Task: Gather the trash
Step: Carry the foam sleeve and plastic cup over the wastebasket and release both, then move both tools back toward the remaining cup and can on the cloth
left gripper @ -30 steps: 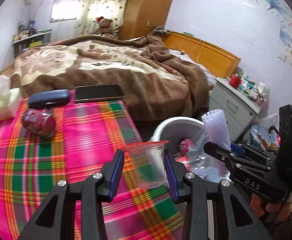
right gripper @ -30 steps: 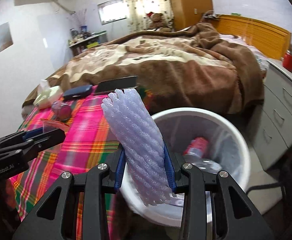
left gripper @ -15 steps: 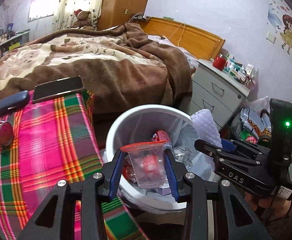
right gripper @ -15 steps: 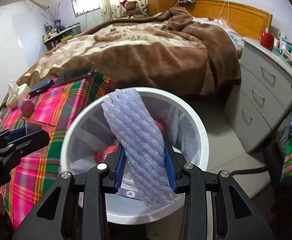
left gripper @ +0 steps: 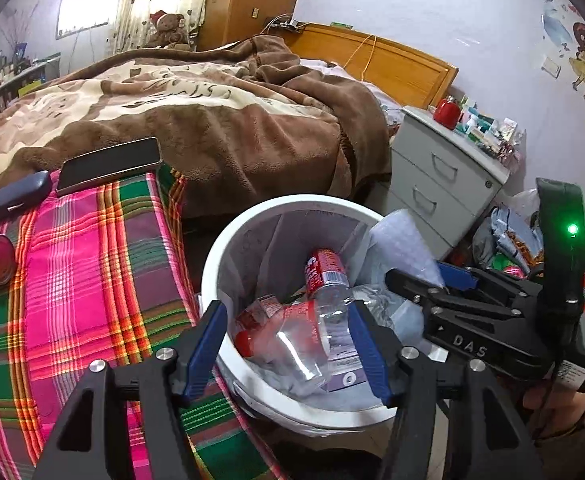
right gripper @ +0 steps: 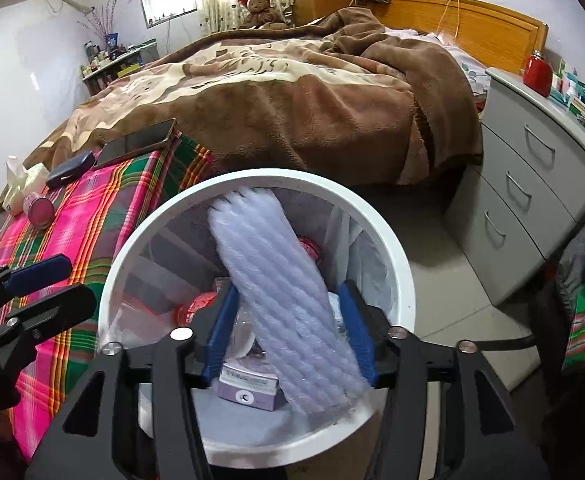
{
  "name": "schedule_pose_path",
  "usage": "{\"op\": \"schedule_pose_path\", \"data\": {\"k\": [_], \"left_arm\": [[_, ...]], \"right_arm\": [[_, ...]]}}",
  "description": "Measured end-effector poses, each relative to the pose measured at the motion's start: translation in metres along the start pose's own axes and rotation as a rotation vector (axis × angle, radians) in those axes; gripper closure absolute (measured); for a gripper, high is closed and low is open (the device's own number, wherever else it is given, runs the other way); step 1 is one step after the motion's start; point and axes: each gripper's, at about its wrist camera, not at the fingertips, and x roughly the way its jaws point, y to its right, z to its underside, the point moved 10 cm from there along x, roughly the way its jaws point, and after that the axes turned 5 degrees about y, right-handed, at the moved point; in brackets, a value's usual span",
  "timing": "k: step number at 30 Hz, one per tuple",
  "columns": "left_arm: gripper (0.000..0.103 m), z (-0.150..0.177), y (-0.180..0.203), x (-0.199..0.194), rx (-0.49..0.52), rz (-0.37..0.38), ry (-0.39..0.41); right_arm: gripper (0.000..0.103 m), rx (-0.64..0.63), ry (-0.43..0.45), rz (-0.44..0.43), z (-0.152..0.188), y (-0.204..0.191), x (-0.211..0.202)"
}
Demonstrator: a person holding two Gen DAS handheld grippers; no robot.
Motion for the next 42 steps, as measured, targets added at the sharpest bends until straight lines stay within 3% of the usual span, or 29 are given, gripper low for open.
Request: {"op": "schedule_pose_path", "data": {"k": [25, 42], "left_arm": [[0.040, 0.002, -0.017, -0.028, -0.009, -0.057, 0.036], [0.040, 0.010, -0.052, -0.073, -0.039, -0.132, 0.091]], "right_arm": [[0.042, 0.048, 0.054, -0.015, -0.004, -0.008, -0.015], [0.042, 0.037, 0.108, -0.052, -0.008, -0.041, -0.031]]}}
